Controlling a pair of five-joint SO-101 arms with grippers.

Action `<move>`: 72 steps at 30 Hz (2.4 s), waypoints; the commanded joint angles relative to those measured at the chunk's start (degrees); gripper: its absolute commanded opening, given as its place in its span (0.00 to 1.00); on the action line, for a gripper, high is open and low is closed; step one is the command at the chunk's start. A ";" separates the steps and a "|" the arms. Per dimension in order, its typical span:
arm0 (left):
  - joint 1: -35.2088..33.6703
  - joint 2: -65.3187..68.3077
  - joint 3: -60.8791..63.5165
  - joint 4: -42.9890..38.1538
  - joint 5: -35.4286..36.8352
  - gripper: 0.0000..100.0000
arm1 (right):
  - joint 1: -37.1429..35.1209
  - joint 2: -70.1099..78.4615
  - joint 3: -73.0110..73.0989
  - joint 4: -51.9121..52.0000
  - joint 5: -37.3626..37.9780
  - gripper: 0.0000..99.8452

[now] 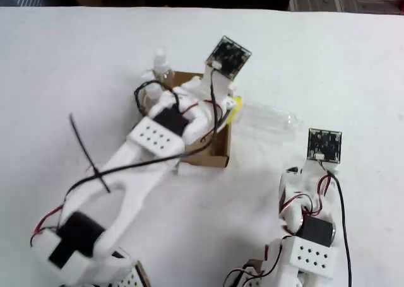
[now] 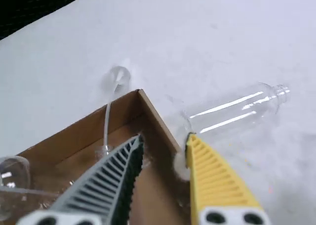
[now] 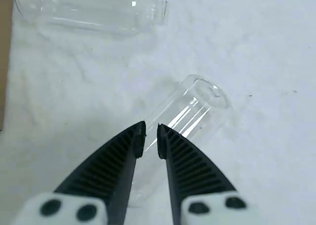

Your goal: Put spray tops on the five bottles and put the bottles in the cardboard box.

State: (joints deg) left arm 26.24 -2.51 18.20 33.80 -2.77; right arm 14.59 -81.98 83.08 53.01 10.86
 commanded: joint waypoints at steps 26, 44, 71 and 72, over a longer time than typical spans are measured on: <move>-8.57 27.38 -24.35 -1.76 -0.44 0.14 | -2.77 -0.48 0.35 1.19 2.55 0.02; -8.57 28.18 -25.23 -0.53 -0.62 0.14 | -2.86 -0.40 0.35 1.19 2.55 0.02; -9.71 36.79 -30.77 0.44 -0.18 0.13 | -3.03 -0.84 0.35 1.98 2.55 0.02; -9.71 36.79 -31.38 0.88 -0.18 0.13 | -3.03 -0.84 0.35 1.98 2.55 0.02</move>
State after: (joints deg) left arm 16.75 35.47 -8.18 33.54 -2.77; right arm 11.96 -81.98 84.13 54.77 12.79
